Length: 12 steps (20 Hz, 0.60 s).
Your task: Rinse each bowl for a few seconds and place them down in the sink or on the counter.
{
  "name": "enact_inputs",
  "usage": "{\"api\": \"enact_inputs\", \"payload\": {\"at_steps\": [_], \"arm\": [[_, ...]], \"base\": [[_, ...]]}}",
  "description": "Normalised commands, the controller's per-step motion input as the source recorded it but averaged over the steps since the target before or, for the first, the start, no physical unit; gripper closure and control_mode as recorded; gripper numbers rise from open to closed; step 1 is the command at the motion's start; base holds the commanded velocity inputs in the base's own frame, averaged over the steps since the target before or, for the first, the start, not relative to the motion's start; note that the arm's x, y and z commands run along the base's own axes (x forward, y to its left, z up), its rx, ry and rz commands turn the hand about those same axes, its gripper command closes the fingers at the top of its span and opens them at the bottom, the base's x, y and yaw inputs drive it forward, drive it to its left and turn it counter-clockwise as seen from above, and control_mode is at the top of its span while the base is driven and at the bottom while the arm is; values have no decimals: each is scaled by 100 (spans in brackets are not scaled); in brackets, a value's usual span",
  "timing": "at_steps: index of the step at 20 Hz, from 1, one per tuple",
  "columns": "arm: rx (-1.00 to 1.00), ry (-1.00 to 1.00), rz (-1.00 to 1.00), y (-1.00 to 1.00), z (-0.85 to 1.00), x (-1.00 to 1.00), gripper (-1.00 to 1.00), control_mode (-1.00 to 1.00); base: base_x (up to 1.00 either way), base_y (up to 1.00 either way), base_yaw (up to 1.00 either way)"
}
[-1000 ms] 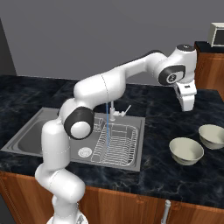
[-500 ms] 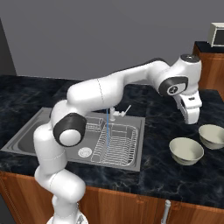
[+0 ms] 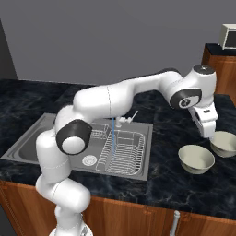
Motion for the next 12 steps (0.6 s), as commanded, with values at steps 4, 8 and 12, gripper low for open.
{"api": "enact_inputs", "payload": {"at_steps": [4, 8, 12], "arm": [[7, 4, 0, -44, -3, 3, -100, -100], [8, 4, 1, -54, -3, 1, -100, -100], [5, 7, 0, -24, -3, 4, -100, -100]], "base": [[0, 0, 0], [0, 0, 0], [0, 0, 0]]}}
